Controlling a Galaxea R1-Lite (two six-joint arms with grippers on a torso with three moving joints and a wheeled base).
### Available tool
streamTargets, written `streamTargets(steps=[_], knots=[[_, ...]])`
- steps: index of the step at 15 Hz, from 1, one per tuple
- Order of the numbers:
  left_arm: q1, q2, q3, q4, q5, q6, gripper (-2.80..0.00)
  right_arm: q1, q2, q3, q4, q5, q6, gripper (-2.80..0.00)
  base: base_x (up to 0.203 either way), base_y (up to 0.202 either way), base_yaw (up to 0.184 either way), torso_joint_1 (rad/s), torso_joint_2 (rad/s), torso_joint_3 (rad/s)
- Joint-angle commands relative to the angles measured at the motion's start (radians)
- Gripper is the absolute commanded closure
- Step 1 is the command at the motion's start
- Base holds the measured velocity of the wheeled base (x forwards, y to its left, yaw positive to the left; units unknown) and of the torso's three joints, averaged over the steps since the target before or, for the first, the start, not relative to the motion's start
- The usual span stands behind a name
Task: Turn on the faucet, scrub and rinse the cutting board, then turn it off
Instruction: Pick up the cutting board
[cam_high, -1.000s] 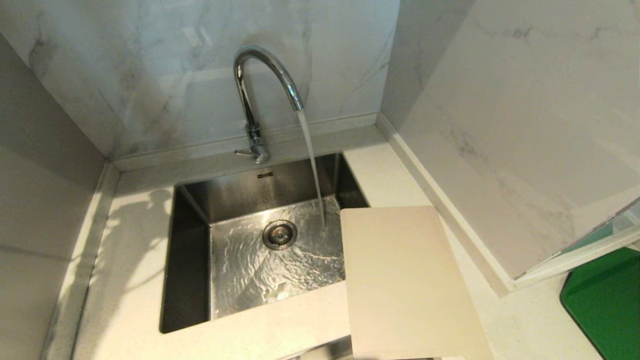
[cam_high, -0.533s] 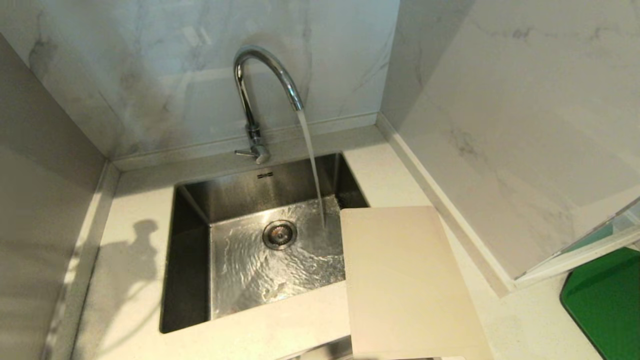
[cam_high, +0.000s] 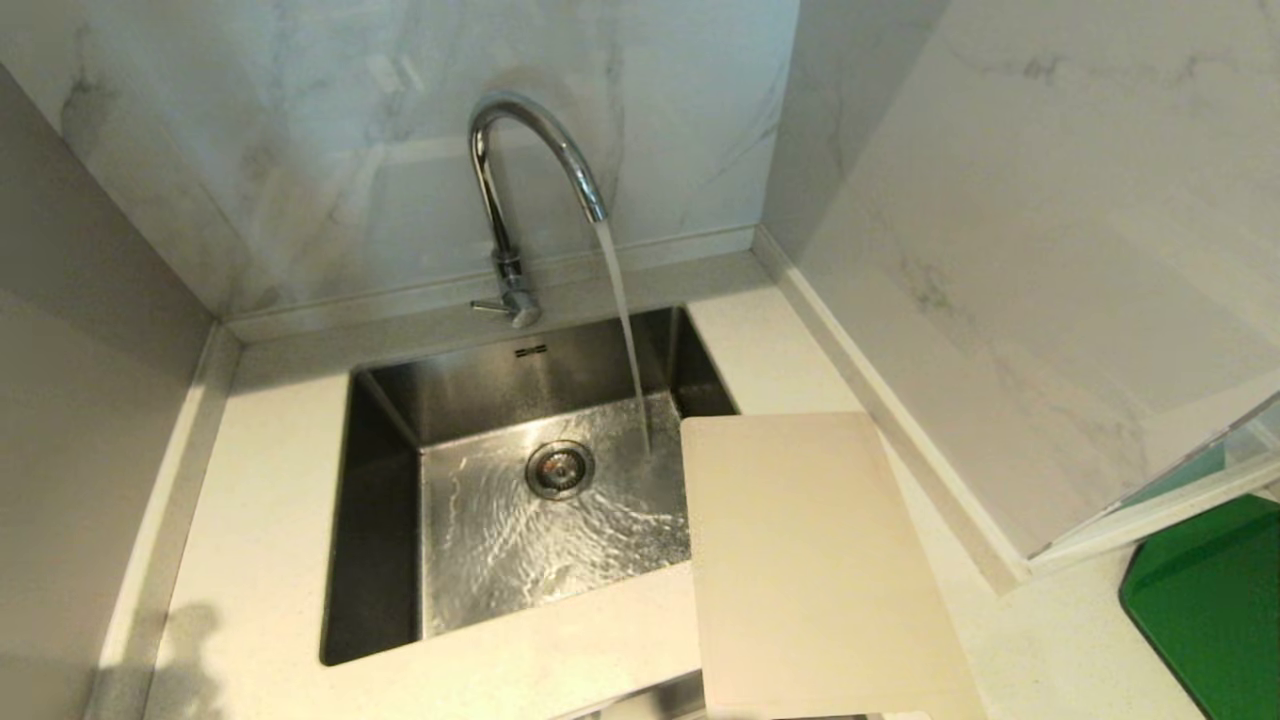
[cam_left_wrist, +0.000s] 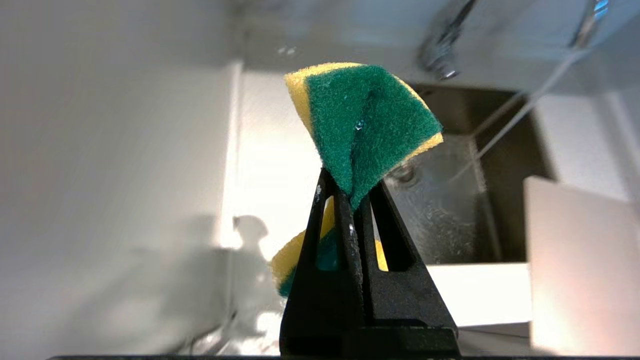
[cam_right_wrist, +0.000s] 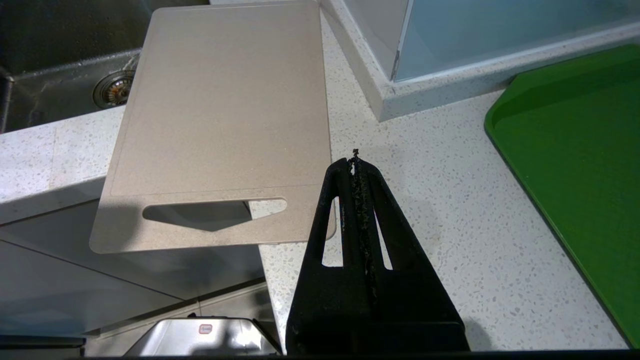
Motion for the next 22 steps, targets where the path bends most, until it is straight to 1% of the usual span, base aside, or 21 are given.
streamTargets(steps=[1,2,3,4,5,6,8,9,12,14,16,18,20,22], knots=[[0.062,-0.113,0.118,0.010,0.002,-0.001,0.00,0.000,0.000,0.000,0.000,0.000,0.000,0.00,0.000,0.000,0.000,0.000,0.00,0.000],[0.114,-0.156,0.185,0.009,-0.011,0.007,0.00,0.000,0.000,0.000,0.000,0.000,0.000,0.00,0.000,0.000,0.000,0.000,0.00,0.000],[0.140,-0.192,0.245,0.004,-0.036,0.013,0.00,0.000,0.000,0.000,-0.001,0.000,0.000,0.00,0.000,0.000,0.000,0.000,0.00,0.000],[0.149,-0.238,0.303,-0.005,-0.063,0.017,0.00,0.000,0.000,0.000,-0.001,0.000,0.001,0.00,0.000,0.000,0.000,0.000,0.00,0.000],[0.136,-0.266,0.345,-0.015,-0.081,0.020,0.00,0.000,0.000,0.000,0.000,0.000,0.000,0.00,0.000,0.000,0.000,0.000,0.00,0.000],[0.087,-0.273,0.359,-0.022,-0.086,0.022,0.00,0.000,0.000,0.000,0.000,0.000,0.000,0.00,0.000,0.000,0.000,0.000,0.00,0.000],[-0.034,-0.279,0.371,-0.026,-0.083,0.021,0.00,0.000,0.000,0.000,0.000,0.000,0.000,0.00,0.000,0.000,0.000,0.000,0.00,0.000],[-0.063,-0.292,0.388,-0.027,-0.082,0.022,0.00,0.000,0.000,0.000,0.000,0.000,0.000,0.00,0.000,0.000,0.000,0.000,0.00,0.000],[-0.018,-0.364,0.510,-0.029,-0.083,0.026,0.00,0.000,0.000,0.000,0.000,0.000,0.000,0.00,0.000,0.000,0.000,0.000,0.00,0.000],[-0.011,-0.368,0.575,-0.052,-0.081,0.011,0.00,0.000,0.000,0.000,0.000,0.000,0.001,0.00,0.000,0.000,0.000,0.000,0.00,0.000],[-0.018,-0.372,0.663,-0.172,-0.094,0.018,0.00,0.000,0.000,0.000,0.000,0.000,0.001,0.00,0.000,0.000,0.000,0.000,0.00,0.000],[-0.024,-0.375,0.779,-0.303,-0.094,0.045,0.00,0.000,0.000,0.000,0.000,0.000,0.000,0.00,0.000,0.000,0.000,0.000,0.00,0.000],[-0.031,-0.381,0.874,-0.397,-0.091,0.059,0.00,0.000,0.000,0.000,0.000,0.000,0.000,0.00,0.000,0.000,0.000,0.000,0.00,0.000],[-0.098,-0.387,0.902,-0.422,-0.091,0.061,0.00,0.000,0.000,0.000,0.000,0.000,0.000,0.00,0.000,0.000,0.000,0.000,0.00,0.000]])
